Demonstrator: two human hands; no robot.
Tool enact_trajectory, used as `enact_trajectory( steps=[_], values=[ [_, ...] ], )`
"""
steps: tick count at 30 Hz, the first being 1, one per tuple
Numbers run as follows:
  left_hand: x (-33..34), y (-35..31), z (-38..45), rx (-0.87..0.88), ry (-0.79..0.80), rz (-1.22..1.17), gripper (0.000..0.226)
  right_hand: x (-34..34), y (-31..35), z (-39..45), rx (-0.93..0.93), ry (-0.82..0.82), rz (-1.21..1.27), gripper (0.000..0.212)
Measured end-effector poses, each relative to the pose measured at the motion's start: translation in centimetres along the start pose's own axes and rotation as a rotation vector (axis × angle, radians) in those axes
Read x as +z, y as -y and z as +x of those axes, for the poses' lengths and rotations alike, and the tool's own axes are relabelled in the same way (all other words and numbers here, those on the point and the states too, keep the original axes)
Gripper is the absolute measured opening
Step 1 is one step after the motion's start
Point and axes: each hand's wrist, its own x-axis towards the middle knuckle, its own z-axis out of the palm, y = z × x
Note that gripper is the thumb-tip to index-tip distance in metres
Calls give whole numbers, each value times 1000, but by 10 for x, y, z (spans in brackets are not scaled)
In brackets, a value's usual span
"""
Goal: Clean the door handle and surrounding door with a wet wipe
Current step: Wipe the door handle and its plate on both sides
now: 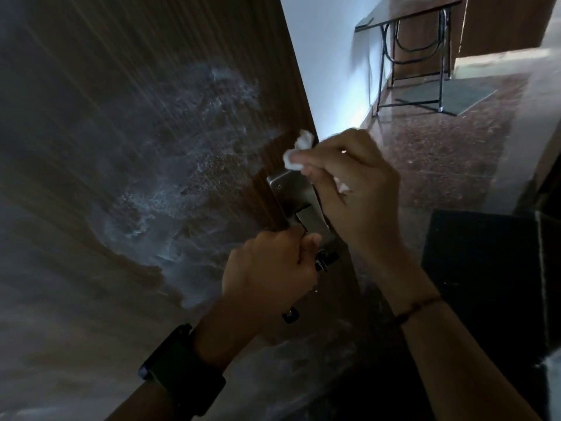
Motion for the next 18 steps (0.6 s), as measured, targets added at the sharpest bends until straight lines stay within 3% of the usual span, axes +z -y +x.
enact_trajectory(
  steps=[5, 11, 18],
  values=[
    [2, 1, -2, -29, 0, -20, 38, -6, -10, -63, 294, 134, -76, 17],
    [0, -1, -1, -36, 42, -34, 39, 3, -10, -19, 164, -19, 56, 13],
    [0, -2, -5, -25, 60, -44, 37, 8, -7, -110, 567, 19, 46, 16]
  ],
)
